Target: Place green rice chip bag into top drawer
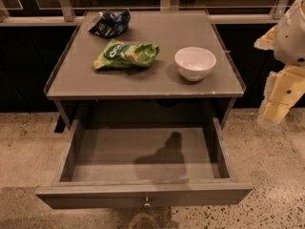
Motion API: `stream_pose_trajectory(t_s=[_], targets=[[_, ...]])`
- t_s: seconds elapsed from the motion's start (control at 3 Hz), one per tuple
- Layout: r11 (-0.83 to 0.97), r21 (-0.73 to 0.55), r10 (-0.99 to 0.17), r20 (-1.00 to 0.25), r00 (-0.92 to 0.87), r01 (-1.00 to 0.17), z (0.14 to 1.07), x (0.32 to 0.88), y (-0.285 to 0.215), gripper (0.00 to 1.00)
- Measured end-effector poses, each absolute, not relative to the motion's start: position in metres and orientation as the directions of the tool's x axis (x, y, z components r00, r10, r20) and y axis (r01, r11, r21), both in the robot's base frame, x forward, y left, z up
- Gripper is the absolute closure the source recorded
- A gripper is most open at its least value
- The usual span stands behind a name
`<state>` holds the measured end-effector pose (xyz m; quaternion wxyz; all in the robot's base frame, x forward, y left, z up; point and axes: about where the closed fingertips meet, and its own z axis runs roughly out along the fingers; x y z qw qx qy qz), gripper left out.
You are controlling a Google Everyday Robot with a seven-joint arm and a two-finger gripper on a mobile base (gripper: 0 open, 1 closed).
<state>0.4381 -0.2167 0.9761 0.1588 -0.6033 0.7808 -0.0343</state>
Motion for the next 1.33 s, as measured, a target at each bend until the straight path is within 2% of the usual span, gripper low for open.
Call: stream_pose_trajectory(t_s=[0.67, 1.33], targets=[[0.269, -0.269, -0.952, -0.222, -0.212, -0.925, 0.981, 0.444, -0.217, 0.00], [0.247, -0.395, -0.919, -0.384, -0.085, -0.885, 1.008, 0.533, -0.218, 0.00]])
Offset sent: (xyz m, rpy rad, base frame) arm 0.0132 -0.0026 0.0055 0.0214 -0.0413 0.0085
